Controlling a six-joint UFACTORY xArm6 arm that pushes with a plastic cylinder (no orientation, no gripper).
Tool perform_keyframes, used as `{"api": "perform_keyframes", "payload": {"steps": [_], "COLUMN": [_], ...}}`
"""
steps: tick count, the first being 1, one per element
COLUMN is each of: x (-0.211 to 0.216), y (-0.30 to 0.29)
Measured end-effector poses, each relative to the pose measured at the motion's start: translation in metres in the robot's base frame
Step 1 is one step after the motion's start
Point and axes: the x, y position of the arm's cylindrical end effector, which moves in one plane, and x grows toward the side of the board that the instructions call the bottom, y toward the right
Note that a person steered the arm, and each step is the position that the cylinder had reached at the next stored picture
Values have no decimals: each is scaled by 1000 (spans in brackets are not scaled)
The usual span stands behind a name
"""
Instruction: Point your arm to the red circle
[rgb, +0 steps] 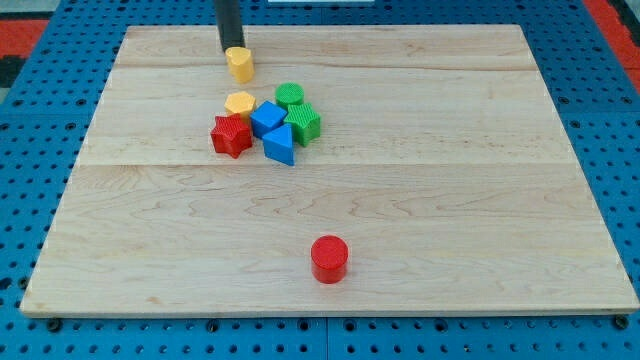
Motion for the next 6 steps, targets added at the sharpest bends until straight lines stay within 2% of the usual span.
{"api": "perform_keyframes", "payload": {"steps": [2, 3, 4, 5, 6], "x": [62, 69, 16, 37, 167], "y": [55, 67, 57, 166, 218]}}
